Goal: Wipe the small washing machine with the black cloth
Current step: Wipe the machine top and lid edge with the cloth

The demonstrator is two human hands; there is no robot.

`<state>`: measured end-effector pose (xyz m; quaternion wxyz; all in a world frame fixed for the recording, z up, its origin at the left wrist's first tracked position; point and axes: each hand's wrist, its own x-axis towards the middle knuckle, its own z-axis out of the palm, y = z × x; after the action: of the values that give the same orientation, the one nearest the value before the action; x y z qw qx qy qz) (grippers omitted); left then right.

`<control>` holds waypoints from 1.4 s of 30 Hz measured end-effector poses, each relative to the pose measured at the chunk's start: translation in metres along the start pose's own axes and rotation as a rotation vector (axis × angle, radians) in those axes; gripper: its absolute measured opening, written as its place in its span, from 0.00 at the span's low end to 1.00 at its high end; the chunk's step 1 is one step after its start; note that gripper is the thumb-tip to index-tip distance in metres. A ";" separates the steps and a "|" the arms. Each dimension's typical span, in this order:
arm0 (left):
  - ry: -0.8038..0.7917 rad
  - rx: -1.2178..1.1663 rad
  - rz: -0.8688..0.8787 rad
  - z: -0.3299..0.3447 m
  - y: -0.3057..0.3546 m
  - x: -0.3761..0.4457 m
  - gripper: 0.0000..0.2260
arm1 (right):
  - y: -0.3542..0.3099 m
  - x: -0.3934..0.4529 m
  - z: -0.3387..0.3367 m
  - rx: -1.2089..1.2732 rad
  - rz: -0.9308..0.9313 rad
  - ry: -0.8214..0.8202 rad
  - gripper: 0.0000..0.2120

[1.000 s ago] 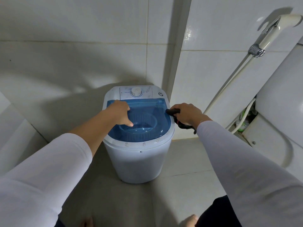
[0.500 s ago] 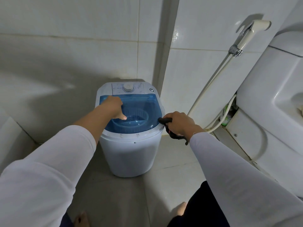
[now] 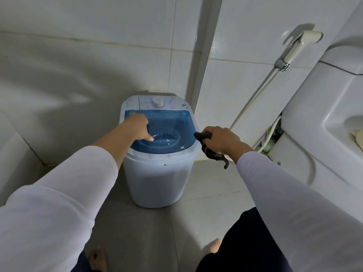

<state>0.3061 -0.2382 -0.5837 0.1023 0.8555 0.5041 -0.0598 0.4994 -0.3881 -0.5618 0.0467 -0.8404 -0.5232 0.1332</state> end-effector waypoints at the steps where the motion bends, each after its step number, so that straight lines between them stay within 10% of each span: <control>1: -0.010 0.012 0.008 0.000 -0.002 -0.001 0.33 | -0.004 -0.001 0.005 -0.017 0.008 -0.001 0.14; 33: -0.074 -0.130 0.077 -0.001 -0.032 -0.002 0.20 | -0.131 -0.030 0.073 0.102 -0.122 0.010 0.10; 38: 0.017 -0.365 0.133 -0.004 -0.040 -0.019 0.09 | -0.121 -0.019 0.053 0.074 -0.261 -0.180 0.05; 42: 0.291 -0.800 -0.007 0.006 -0.046 -0.035 0.20 | -0.092 -0.007 0.001 -0.009 -0.334 -0.248 0.12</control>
<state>0.2489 -0.2480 -0.5873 0.3537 0.7460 0.4998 0.2617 0.4167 -0.3534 -0.5415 -0.0005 -0.7194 -0.6576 0.2237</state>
